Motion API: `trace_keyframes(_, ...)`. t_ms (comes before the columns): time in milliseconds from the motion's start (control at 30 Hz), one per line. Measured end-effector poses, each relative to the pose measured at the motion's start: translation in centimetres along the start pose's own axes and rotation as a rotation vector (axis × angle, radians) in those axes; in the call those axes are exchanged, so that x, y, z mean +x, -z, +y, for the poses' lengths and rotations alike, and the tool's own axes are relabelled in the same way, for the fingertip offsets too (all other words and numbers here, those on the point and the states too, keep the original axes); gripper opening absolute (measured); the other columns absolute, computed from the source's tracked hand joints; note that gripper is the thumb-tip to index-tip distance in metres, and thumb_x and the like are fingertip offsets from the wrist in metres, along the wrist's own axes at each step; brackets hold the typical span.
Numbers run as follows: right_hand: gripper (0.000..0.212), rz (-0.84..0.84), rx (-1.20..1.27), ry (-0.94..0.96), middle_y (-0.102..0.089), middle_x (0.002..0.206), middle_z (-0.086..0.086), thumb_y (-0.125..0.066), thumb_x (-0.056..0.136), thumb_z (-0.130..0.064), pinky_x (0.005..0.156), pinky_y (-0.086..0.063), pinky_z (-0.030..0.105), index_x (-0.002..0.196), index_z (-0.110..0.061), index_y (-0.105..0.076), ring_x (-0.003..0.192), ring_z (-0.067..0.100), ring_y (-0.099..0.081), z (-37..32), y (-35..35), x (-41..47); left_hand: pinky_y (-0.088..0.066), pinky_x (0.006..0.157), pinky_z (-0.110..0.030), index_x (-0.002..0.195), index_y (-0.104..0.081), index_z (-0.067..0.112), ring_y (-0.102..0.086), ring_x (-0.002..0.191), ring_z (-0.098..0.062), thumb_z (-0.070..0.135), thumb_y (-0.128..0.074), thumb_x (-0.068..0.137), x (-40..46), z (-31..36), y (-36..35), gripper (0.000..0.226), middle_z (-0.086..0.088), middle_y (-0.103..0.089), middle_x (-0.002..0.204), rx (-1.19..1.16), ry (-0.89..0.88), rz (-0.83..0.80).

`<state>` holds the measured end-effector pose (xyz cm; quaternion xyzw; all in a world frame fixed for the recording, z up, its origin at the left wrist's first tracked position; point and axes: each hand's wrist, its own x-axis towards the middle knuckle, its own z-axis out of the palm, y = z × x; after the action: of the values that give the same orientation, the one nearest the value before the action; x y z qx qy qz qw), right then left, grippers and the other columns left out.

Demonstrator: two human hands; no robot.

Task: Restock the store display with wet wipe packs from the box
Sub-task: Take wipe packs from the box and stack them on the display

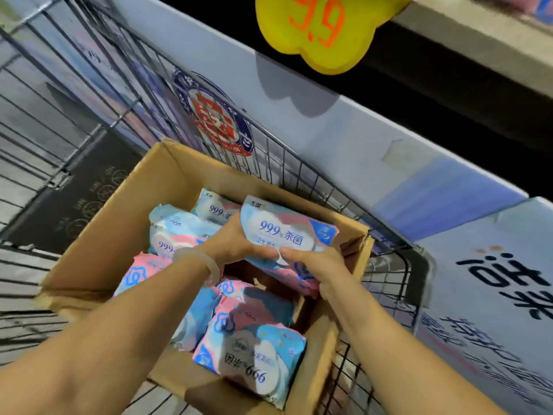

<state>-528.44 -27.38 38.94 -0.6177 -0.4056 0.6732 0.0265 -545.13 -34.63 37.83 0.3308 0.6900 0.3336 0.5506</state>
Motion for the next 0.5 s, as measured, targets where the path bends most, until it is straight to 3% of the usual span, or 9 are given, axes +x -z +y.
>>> trace_keyframes(100, 0.015, -0.019, 0.054, 0.102, -0.062, 0.044, -0.01, -0.079, 0.073, 0.001, 0.033, -0.038, 0.009, 0.08, -0.002, -0.066, 0.032, -0.004, -0.051, -2.7, -0.9, -4.1, -0.058, 0.076, -0.029, 0.105, -0.065, 0.006, -0.067, 0.084, -0.009, 0.007, -0.088, 0.05, -3.4, 3.1, 1.8, 0.06, -0.013, -0.071, 0.101, -0.022, -0.06, 0.087)
trace_keyframes(133, 0.023, -0.032, 0.069, 0.155, -0.065, 0.052, -0.009, -0.078, 0.073, 0.003, 0.035, -0.04, 0.009, 0.094, 0.002, -0.068, 0.036, -0.005, -0.054, -3.5, -1.1, -5.2, -0.057, 0.073, -0.024, 0.108, -0.064, 0.002, -0.067, 0.08, -0.006, 0.004, -0.087, 0.052, -4.9, 4.6, 2.3, 0.061, -0.013, -0.071, 0.099, -0.009, -0.085, 0.103)
trace_keyframes(200, 0.032, -0.089, 0.064, 0.255, -0.062, 0.049, -0.013, -0.073, 0.076, 0.008, 0.035, -0.038, 0.006, 0.107, 0.005, -0.065, 0.032, -0.007, -0.051, -5.4, -1.4, -8.5, -0.058, 0.07, -0.022, 0.11, -0.063, 0.0, -0.066, 0.079, -0.007, 0.009, -0.086, 0.05, -7.7, 7.3, 3.3, 0.065, -0.013, -0.071, 0.097, 0.009, -0.137, 0.155)
trace_keyframes(300, 0.041, -0.117, 0.096, 0.358, -0.064, 0.049, -0.015, -0.069, 0.075, 0.018, 0.036, -0.04, 0.007, 0.115, 0.014, -0.057, 0.033, -0.009, -0.053, -7.6, -0.8, -13.4, -0.059, 0.081, -0.034, 0.111, -0.064, 0.006, -0.069, 0.093, -0.021, 0.008, -0.085, 0.048, -11.9, 11.4, 3.6, 0.067, -0.012, -0.072, 0.103, 0.035, -0.226, 0.235)
trace_keyframes(367, 0.047, -0.107, 0.094, 0.435, -0.067, 0.054, -0.011, -0.071, 0.072, 0.02, 0.038, -0.042, 0.008, 0.115, 0.016, -0.054, 0.036, -0.009, -0.055, -8.3, 0.1, -15.8, -0.058, 0.083, -0.045, 0.106, -0.068, 0.024, -0.07, 0.098, -0.024, 0.011, -0.087, 0.047, -14.1, 14.2, 3.2, 0.063, -0.005, -0.075, 0.102, 0.073, -0.293, 0.274)
trace_keyframes(433, 0.053, -0.072, 0.033, 0.521, -0.073, 0.064, -0.008, -0.082, 0.064, 0.007, 0.045, -0.047, 0.011, 0.111, 0.015, -0.06, 0.045, -0.006, -0.06, -9.2, 1.7, -18.2, -0.059, 0.079, -0.045, 0.097, -0.068, 0.043, -0.072, 0.092, -0.019, 0.02, -0.085, 0.045, -16.1, 17.4, 2.4, 0.059, 0.004, -0.076, 0.096, 0.111, -0.355, 0.278)
trace_keyframes(500, 0.064, -0.012, 0.021, 0.598, -0.077, 0.085, 0.001, -0.085, 0.049, -0.016, 0.059, -0.057, 0.023, 0.108, 0.001, -0.067, 0.064, 0.004, -0.069, -10.1, 4.0, -20.0, -0.059, 0.076, -0.039, 0.094, -0.068, 0.034, -0.071, 0.085, -0.011, 0.019, -0.084, 0.042, -17.3, 20.8, 1.2, 0.056, 0.007, -0.077, 0.092, 0.096, -0.41, 0.257)
